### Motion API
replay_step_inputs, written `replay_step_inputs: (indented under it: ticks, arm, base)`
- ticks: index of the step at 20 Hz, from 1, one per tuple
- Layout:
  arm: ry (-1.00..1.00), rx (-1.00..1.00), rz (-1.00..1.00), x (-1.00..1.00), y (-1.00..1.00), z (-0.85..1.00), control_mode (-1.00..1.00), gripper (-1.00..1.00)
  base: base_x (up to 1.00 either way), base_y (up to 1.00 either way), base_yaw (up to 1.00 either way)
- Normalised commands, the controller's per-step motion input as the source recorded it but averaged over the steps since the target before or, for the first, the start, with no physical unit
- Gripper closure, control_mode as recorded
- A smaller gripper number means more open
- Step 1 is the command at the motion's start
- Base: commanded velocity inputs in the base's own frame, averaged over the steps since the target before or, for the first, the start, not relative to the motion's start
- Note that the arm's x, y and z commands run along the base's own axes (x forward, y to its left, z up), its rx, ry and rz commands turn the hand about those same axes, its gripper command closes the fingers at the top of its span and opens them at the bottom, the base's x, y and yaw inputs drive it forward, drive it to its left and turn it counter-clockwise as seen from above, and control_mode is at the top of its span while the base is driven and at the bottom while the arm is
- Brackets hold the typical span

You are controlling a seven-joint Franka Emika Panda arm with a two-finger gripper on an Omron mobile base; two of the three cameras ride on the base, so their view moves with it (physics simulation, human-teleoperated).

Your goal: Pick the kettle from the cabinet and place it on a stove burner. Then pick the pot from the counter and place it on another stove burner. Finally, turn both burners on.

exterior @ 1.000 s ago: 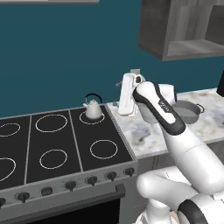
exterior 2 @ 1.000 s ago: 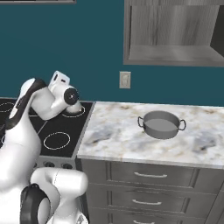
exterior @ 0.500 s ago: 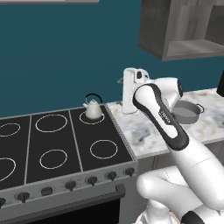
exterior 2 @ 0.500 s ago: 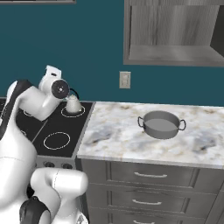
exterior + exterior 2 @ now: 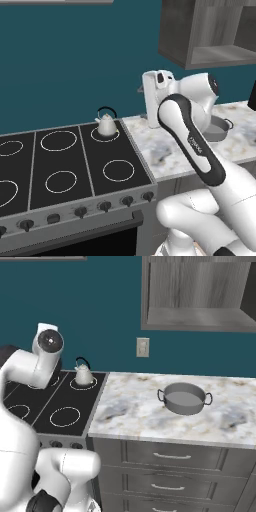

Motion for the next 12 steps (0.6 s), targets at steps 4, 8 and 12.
replay_step_inputs:
  ticks: [4, 8, 12]
  arm:
    - [0.04, -0.09, -0.01, -0.42, -0.23, 0.01, -1.0, -1.0]
    - [0.0, -0.02, -0.07, -0.43, -0.36, -0.08, -1.0, -1.0]
    - [0.0, 0.0, -0.11, -0.38, -0.34, -0.21, -1.0, -1.0]
  base:
    - [0.0, 0.0, 0.0]
    - [0.0, 0.0, 0.0]
    - [0.0, 0.0, 0.0]
